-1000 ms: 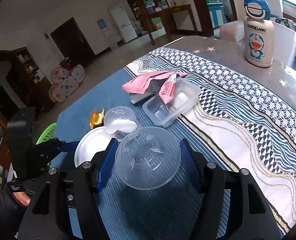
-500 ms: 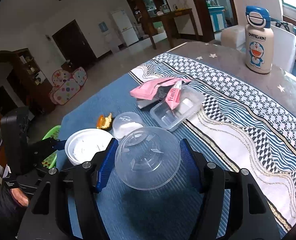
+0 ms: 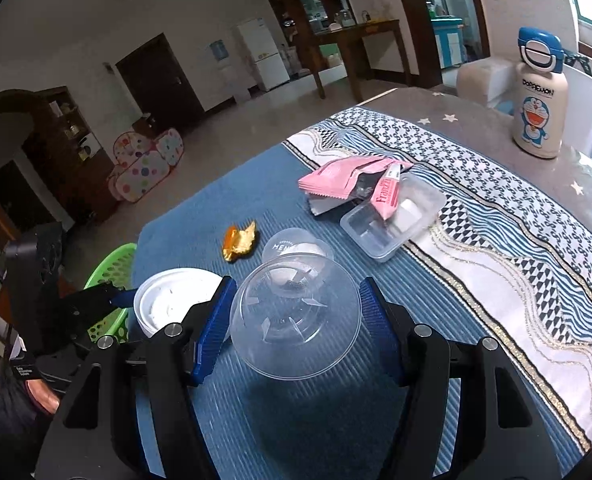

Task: Collect trash
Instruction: 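Grasp the white round lid with the left tool while the right tool grasps the clear plastic cup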

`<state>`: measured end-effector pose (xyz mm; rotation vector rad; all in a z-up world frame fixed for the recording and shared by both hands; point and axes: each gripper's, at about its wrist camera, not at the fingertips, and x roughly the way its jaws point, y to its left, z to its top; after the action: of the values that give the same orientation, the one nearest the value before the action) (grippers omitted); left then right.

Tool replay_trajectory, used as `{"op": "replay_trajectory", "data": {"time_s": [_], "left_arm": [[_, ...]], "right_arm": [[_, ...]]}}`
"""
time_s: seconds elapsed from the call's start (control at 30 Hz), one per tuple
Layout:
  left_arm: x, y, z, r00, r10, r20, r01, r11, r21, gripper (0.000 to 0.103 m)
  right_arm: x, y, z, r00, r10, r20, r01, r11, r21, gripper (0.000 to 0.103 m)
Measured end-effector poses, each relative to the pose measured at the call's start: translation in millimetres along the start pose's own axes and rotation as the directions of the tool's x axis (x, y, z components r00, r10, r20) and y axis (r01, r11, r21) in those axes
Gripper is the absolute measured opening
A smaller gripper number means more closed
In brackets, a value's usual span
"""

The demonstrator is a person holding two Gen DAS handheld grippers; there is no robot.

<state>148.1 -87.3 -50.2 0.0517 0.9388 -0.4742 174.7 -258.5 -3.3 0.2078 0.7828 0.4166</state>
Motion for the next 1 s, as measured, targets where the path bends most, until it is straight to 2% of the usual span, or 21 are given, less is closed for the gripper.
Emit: {"op": "replay_trajectory", "data": {"time_s": [0.17, 0.7, 1.0], "left_arm": [[5.9, -1.3, -7.2, 1.000, -0.013, -0.027, 0.013, 1.000, 0.013, 0.088], [16.7, -9.8, -8.8, 0.999, 0.021, -0.041, -0.018, 0.997, 0.075, 0.091], [14.4, -8.1, -6.8, 0.999, 0.034, 0.001, -0.034, 0.997, 0.075, 0.089]], "right_arm": [[0.2, -1.9, -1.3, 1.000, 0.000, 0.001, 0.000, 1.000, 0.003, 0.063], [5.3, -6.8, -3.2, 1.000, 0.009, -0.005, -0.009, 1.000, 0.017, 0.063], [7.2, -9.5, -5.5, 1.000, 0.005, -0.006, -0.005, 1.000, 0.023, 0.063]]}}
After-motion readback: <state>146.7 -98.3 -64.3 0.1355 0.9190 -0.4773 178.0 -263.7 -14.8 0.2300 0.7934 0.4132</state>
